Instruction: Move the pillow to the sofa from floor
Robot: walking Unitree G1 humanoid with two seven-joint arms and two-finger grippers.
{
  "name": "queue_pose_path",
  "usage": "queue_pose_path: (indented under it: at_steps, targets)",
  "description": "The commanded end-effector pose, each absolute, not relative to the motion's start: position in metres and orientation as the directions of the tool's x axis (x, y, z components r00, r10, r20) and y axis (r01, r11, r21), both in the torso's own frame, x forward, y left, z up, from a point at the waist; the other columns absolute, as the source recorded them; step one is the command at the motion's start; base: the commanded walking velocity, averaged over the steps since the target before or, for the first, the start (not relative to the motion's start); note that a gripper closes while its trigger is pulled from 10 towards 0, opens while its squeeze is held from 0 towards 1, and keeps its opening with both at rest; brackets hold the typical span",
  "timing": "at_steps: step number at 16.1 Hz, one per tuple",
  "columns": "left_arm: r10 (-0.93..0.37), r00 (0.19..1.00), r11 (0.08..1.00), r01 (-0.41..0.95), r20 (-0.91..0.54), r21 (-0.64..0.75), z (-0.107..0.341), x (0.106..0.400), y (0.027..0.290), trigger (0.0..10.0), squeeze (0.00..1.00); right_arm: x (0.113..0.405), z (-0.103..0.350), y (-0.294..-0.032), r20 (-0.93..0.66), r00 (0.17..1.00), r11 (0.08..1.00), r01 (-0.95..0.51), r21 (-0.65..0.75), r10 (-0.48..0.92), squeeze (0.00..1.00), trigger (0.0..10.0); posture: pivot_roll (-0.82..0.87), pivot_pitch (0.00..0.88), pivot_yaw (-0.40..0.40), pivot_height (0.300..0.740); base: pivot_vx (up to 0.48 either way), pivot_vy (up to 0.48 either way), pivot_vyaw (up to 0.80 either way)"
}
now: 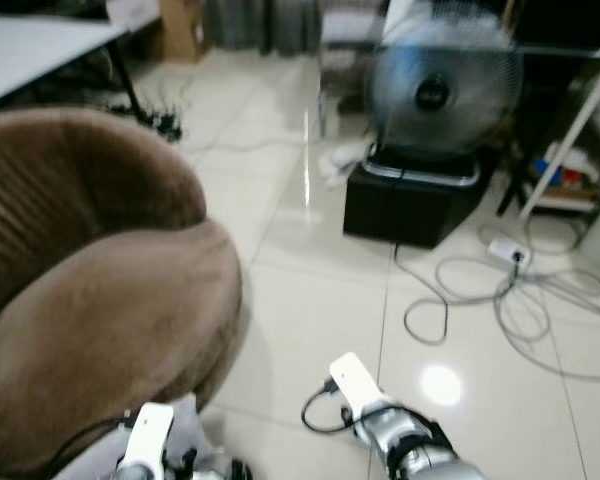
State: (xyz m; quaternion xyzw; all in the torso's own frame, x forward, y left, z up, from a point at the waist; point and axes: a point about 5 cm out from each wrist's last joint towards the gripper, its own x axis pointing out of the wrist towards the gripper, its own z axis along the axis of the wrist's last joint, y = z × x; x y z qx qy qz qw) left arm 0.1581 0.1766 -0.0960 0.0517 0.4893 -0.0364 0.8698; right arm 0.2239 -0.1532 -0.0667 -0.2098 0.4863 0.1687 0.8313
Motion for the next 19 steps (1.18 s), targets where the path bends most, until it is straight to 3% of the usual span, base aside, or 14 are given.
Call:
queue_pose_path:
  at_steps: [1, 6, 14, 19]
  targets:
    - [-0.005, 0.532, 0.992, 0.112, -0.847, 0.065, -0.0938, 0.163, 0.1781, 10.0, 0.0, 0.2262, -0.0652, -0.154, -0.878, 0.473, 0.851, -0.489, -0.189, 0.076, 0.0, 10.0, -0.09, 0.0, 0.05, 0.718, 0.0, 0.0, 0.0]
    - [-0.006, 0.533, 0.992, 0.113, -0.846, 0.064, -0.0937, 0.1636, 0.1772, 10.0, 0.0, 0.2267, -0.0648, -0.1549, -0.878, 0.473, 0.852, -0.488, -0.191, 0.075, 0.0, 10.0, -0.09, 0.0, 0.051, 0.718, 0.0, 0.0, 0.0]
    - [-0.018, 0.533, 0.993, 0.111, -0.846, 0.048, -0.0933, 0.1651, 0.175, 10.0, 0.0, 0.228, -0.0639, -0.1565, -0.877, 0.474, 0.852, -0.486, -0.193, 0.072, 0.0, 10.0, -0.09, 0.0, 0.05, 0.718, -0.48, 0.0, 0.0]
    - [-0.014, 0.538, 0.993, 0.108, -0.843, 0.052, -0.0928, 0.1662, 0.1752, 10.0, 0.0, 0.2287, -0.0635, -0.1565, -0.877, 0.475, 0.851, -0.488, -0.194, 0.072, 0.0, 10.0, -0.09, 0.0, 0.05, 0.718, 0.0, 0.0, 0.0]
